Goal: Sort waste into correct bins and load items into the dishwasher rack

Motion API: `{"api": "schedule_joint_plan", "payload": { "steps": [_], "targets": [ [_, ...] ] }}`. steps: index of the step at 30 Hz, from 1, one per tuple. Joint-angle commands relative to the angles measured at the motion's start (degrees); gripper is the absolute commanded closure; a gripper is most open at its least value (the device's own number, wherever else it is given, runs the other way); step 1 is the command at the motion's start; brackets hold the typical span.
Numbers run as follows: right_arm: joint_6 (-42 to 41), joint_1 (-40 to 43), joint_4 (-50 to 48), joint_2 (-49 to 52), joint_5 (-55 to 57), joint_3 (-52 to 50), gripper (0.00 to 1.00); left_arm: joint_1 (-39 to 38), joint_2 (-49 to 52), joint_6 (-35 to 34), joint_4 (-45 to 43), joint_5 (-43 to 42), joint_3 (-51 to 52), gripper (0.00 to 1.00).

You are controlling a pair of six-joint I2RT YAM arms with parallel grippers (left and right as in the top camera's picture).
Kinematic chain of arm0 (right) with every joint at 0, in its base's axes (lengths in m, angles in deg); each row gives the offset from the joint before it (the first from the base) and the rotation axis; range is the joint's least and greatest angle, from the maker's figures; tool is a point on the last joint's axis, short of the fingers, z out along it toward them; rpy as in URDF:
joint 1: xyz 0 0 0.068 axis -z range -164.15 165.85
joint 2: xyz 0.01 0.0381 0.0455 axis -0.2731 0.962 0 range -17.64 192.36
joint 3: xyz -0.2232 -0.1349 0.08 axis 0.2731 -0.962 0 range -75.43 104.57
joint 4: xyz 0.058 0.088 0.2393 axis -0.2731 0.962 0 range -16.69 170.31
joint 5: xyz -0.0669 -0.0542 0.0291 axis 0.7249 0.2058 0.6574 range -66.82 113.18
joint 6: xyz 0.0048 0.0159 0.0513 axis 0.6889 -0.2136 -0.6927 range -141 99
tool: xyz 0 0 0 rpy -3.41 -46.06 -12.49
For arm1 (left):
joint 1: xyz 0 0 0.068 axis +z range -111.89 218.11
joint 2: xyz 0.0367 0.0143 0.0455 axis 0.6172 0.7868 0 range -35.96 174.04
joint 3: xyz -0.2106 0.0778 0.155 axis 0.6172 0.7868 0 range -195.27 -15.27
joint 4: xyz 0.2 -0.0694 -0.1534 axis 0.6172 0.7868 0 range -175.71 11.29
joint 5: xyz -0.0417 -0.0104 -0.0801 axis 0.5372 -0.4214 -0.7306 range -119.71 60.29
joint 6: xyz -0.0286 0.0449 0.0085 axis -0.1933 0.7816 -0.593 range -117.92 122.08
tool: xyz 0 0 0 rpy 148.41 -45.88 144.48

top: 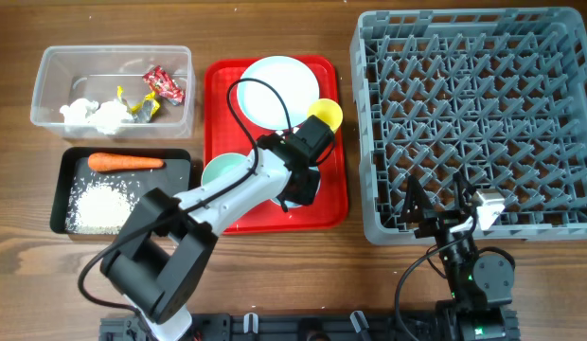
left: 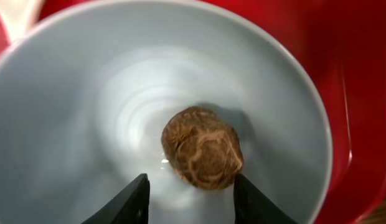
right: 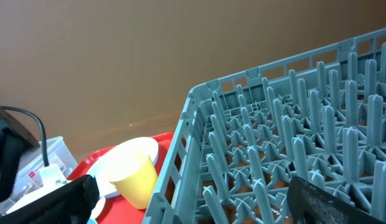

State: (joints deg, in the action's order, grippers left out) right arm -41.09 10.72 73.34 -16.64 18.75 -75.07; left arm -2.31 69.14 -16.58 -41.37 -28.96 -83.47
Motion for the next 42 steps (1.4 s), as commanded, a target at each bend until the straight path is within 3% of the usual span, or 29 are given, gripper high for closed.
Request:
{"api": "schedule_joint_plan", "payload": {
  "steps": [1,17,22,42],
  "targets": [
    [0.44,-0.17,-0.17,-0.35,0.57,-0.07,0.0,0.42,-4.85,0.22,-0.02,1.77,-0.92,0.57],
    [0.42,-0.17,-0.17,-0.35,0.57,-0.07,0.0,0.37,-5.77,-1.29,0.0,3.34,-0.79,0.46],
    [0.46,-0.17,-0.17,-0.35,0.57,-0.07,0.0,0.37,-4.0,-1.31,-1.14,-0.17,-0.63,0.46],
    [0.44,-0.17,-0.17,-0.35,0.57,-0.07,0.0,0.37,3.45,-1.29,-3.89,0.39,-0.24,0.39]
  ]
}}
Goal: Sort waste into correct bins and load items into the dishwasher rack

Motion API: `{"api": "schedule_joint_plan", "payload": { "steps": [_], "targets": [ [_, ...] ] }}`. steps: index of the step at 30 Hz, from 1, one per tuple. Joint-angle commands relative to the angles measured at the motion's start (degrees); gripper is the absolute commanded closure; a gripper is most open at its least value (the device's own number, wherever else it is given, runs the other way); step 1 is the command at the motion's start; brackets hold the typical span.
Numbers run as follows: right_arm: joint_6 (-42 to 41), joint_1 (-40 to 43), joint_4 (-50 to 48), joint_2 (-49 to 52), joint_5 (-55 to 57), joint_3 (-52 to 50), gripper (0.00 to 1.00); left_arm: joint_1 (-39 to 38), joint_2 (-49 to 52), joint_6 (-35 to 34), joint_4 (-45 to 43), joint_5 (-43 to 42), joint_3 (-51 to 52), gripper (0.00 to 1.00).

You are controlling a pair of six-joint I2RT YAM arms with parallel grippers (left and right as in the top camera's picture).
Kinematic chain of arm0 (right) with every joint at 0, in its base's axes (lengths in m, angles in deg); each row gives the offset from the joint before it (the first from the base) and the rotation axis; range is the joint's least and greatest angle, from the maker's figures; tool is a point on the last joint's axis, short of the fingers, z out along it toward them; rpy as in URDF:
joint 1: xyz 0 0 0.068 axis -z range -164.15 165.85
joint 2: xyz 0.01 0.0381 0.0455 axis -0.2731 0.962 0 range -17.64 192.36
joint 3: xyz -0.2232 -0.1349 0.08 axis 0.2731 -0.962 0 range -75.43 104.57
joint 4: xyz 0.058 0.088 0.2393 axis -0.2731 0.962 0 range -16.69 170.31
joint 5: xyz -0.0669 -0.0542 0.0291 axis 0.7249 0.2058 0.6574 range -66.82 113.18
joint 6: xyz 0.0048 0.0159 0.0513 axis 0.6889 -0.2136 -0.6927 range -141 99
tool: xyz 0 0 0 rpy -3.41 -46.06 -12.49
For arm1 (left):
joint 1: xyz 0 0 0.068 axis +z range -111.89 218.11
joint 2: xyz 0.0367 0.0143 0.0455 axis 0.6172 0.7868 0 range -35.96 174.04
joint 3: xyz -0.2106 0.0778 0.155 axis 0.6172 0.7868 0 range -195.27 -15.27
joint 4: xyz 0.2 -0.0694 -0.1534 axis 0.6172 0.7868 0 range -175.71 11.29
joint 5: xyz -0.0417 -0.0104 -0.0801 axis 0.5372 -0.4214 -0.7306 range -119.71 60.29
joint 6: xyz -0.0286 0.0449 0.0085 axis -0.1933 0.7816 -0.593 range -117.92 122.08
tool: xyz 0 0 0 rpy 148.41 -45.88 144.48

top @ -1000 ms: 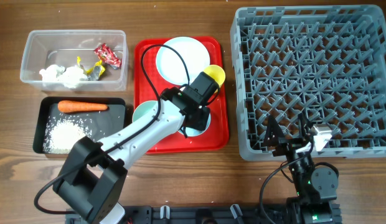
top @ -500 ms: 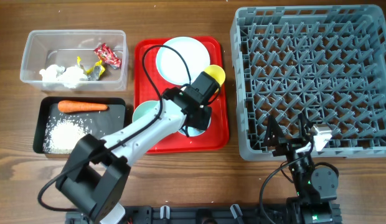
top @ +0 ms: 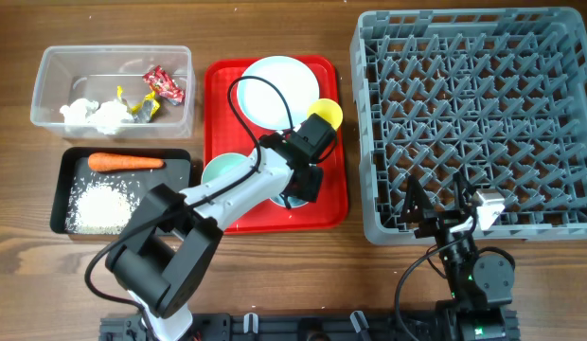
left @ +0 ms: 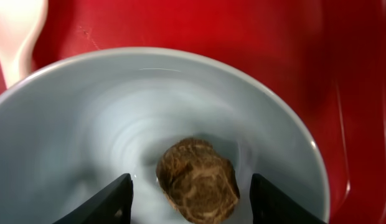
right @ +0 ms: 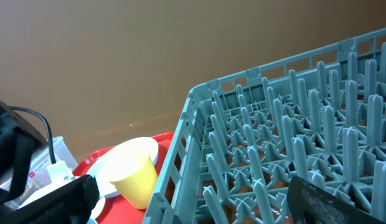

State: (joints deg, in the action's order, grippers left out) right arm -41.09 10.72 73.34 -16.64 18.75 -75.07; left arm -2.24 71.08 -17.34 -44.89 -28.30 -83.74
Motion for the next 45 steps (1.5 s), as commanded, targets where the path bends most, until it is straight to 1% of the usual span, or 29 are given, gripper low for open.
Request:
{"api": "schedule_joint_plan", "payload": {
  "steps": [1,2,3,4,5,12,21,27,31,36,39,44,45],
  "targets": [
    [0.44,-0.17,-0.17,-0.35,0.57,-0.07,0.0,0.31,1.53,-0.5,-0.37,-0.26,0.02,0.44],
    [0.42,-0.17,-0.17,-0.35,0.57,-0.07,0.0,0.31,1.51,-0.5,-0.37,-0.26,0.0,0.51],
    [0.46,-0.17,-0.17,-0.35,0.57,-0.07,0.0,0.31,1.51,-0.5,-0.37,-0.26,0.0,0.61],
    [0.44,-0.17,-0.17,-0.35,0.57,-0.07,0.0,0.31,1.51,-0.5,-0.39,-0.26,0.0,0.64],
    [0.44,-0.17,-0.17,-0.35,0.57,-0.07,0.0,0.31,1.51,-0.48,-0.37,-0.26,0.0,0.66],
    [0.42,-0.17,-0.17,-0.35,0.57,-0.07,0.01,0.42,0.22,-0.48,-0.33,-0.26,-0.24,0.67],
    [0.42,-0.17,-0.17,-0.35,0.57,-0.07,0.0,0.42,-5.22,-0.48,-0.04,-0.26,-0.35,0.66],
    [0.42,-0.17,-0.17,-0.35,0.57,-0.07,0.0,0.44,-8.7,-0.48,0.57,0.22,-0.35,0.64],
    [0.42,-0.17,-0.17,-0.35,0.57,-0.07,0.0,1.62,-11.45,-0.59,3.13,2.34,-0.68,0.63],
    [0.44,-0.17,-0.17,-0.35,0.57,-0.07,0.0,6.38,-15.82,-0.76,5.31,2.32,-1.57,0.63],
    [0.44,-0.17,-0.17,-0.35,0.57,-0.07,0.0,10.6,-18.6,-0.72,6.69,2.34,-1.64,0.62],
    [0.42,-0.17,-0.17,-0.35,0.57,-0.07,0.0,21.09,-22.25,-0.76,11.43,2.97,-1.64,0.62],
    [0.44,-0.17,-0.17,-0.35,0.57,-0.07,0.0,24.59,-22.71,-0.76,12.57,2.99,-1.64,0.62]
  ]
}}
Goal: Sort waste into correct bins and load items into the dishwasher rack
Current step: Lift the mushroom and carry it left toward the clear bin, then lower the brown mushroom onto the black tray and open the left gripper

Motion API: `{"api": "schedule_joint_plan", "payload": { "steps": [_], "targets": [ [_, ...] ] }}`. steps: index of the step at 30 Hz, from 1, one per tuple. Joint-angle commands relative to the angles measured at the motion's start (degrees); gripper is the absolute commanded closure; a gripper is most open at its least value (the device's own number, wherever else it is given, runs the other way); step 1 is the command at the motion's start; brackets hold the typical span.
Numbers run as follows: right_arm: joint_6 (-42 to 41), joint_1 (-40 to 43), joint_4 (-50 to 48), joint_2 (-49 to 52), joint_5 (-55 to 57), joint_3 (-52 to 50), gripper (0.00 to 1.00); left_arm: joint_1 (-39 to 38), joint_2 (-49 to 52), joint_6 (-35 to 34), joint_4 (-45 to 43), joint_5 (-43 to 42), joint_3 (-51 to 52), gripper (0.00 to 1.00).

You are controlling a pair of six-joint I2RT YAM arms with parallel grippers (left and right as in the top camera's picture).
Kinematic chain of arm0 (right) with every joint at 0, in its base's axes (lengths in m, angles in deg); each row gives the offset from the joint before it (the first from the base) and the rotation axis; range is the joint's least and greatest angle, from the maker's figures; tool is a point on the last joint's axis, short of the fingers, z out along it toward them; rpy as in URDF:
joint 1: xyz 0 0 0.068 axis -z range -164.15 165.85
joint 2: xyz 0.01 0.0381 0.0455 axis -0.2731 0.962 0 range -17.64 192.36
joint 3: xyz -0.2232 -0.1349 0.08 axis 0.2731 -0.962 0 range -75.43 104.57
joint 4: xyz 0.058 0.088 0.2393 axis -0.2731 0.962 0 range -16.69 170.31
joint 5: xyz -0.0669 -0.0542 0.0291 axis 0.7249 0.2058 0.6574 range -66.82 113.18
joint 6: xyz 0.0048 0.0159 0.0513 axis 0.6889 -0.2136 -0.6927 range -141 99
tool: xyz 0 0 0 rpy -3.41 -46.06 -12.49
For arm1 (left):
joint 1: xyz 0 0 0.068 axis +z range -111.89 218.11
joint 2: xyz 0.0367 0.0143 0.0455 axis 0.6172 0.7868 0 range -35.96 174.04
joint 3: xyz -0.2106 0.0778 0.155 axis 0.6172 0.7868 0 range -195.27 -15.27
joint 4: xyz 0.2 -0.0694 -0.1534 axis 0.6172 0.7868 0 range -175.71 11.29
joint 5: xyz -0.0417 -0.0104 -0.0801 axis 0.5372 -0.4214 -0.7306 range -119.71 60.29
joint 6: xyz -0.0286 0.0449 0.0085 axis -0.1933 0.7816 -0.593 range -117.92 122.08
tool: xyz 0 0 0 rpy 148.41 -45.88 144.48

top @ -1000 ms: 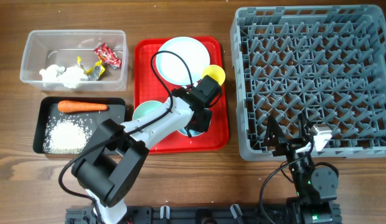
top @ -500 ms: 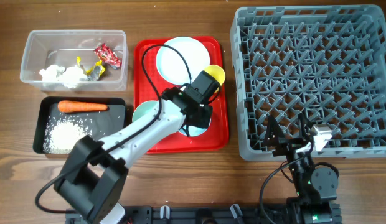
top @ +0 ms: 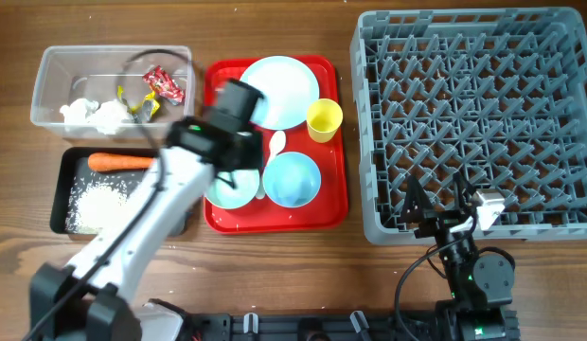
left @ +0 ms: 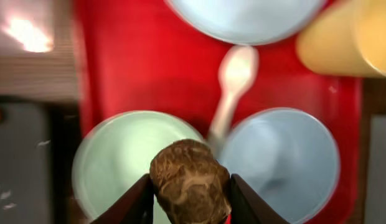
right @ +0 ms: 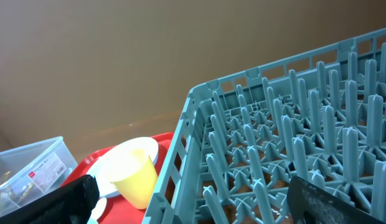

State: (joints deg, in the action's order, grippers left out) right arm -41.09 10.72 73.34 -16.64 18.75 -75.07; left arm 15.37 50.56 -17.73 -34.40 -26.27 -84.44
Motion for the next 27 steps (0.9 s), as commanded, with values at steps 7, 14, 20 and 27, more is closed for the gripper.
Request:
{"api": "schedule_joint_plan", "payload": {
  "steps": [7,14,20,27],
  "targets": [
    [0.44,-0.17,-0.17,-0.35,0.57,-0.07,0.0,22.88,-2.19,-2.14,6.49,0.9,-0.92,0.62],
    [0.44,-0.17,-0.17,-0.35,0.57,-0.07,0.0,32.92,-2.03,-6.16,5.92,0.72,0.81,0.64],
    [0.44,-0.17,-0.17,-0.35,0.57,-0.07,0.0,34.29,-2.03,-7.89,2.6,1.81,6.75,0.61],
    [0.42,-0.17,-0.17,-0.35,0.57,-0.07,0.0,34.8,-1.99,-9.2,-4.26,2.67,14.69,0.6]
  ]
}}
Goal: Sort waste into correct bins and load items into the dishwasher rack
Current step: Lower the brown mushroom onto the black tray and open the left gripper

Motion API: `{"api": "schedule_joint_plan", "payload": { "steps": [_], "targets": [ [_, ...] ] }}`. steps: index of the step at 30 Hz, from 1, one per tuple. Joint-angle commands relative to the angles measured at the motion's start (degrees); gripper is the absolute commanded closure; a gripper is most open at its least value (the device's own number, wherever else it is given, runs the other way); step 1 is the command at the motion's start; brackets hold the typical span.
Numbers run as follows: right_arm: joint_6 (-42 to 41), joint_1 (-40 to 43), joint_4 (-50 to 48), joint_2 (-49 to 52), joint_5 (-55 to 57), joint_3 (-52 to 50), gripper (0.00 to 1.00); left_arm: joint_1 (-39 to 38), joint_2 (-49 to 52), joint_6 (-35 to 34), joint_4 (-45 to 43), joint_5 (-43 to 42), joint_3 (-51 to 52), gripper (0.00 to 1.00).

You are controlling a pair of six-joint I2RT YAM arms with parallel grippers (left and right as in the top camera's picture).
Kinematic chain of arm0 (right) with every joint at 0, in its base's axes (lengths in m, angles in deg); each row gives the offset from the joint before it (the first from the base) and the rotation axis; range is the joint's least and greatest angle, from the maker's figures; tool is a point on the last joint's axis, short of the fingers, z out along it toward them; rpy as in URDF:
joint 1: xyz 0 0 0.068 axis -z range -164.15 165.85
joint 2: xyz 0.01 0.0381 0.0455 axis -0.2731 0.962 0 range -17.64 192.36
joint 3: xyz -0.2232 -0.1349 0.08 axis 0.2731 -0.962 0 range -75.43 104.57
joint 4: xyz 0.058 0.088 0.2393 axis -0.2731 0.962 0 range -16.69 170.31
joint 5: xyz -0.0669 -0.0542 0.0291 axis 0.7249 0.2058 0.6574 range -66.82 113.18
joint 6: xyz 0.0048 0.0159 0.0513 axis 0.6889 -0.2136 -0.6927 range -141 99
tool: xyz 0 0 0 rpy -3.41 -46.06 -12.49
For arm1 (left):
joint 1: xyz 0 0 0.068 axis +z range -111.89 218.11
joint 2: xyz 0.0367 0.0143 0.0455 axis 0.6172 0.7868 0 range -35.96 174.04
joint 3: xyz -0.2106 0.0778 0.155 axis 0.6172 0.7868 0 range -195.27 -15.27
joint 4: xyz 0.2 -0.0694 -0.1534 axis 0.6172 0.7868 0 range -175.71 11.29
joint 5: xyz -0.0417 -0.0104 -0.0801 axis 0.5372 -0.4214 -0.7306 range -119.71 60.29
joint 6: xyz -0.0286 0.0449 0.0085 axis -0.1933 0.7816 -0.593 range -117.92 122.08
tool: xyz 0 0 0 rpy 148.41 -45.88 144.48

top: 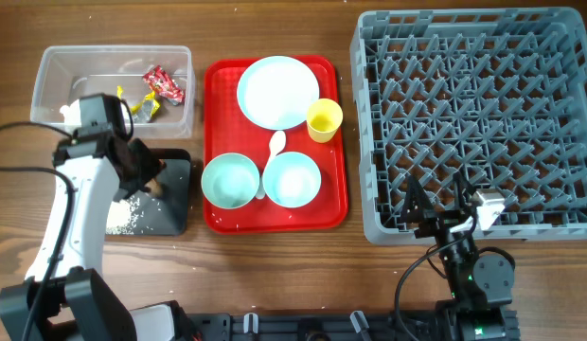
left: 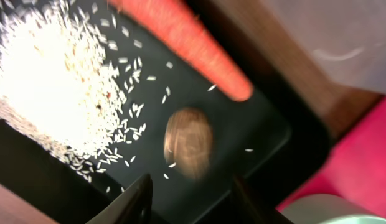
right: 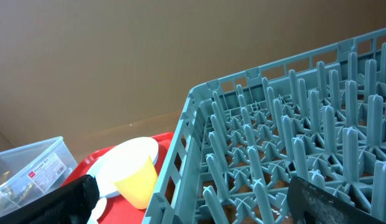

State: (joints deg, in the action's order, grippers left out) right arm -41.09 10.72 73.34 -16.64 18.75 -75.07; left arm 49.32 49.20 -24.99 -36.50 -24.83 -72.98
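A brown round lump [left: 188, 143] shows blurred on the floor of the black tray [top: 177, 208], beside the carrot's tip [left: 199, 59] and the spilled rice [left: 50, 93]. My left gripper [left: 190, 205] hangs open over it, both fingers clear of the lump; from overhead it [top: 147, 175] is above the tray's right half. The red tray [top: 211, 114] carries a white plate [top: 272, 91], yellow cup [top: 324, 119], white spoon [top: 273, 152], green bowl [top: 228, 180] and blue bowl [top: 292, 178]. My right gripper [top: 443, 213] rests open at the grey dish rack's [top: 473, 114] front edge.
A clear plastic bin [top: 47, 80] at the back left holds wrappers [top: 163, 83] and crumpled white paper [top: 76, 112]. The rack [right: 274, 137] fills the right side. My left arm crosses the black tray's left part, hiding the carrot from overhead.
My left gripper was shut on the brown lump above the red tray's bowls. Now it is over the black tray and open, with the lump let go and down in the tray.
The lump first lay in the blue bowl between my open left fingers, and was still there a moment later. Then my gripper held it above the red tray. Now it is in the black tray with the carrot and rice. The right arm stayed still.
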Motion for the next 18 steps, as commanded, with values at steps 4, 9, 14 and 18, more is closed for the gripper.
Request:
{"api": "schedule_joint_plan", "payload": {
  "steps": [4,9,14,18],
  "targets": [
    [0.42,-0.17,-0.17,-0.35,0.57,-0.07,0.0,1.51,-0.63,-1.92,-3.87,1.2,5.27,0.59],
    [0.44,-0.17,-0.17,-0.35,0.57,-0.07,0.0,1.51,-0.63,-1.9,-3.93,0.5,5.44,0.56],
    [0.44,-0.17,-0.17,-0.35,0.57,-0.07,0.0,1.51,-0.9,-1.66,-3.63,-0.79,4.15,0.45],
    [0.44,-0.17,-0.17,-0.35,0.57,-0.07,0.0,1.51,-2.23,-1.68,-1.29,-2.29,0.22,0.4]
  ]
}}
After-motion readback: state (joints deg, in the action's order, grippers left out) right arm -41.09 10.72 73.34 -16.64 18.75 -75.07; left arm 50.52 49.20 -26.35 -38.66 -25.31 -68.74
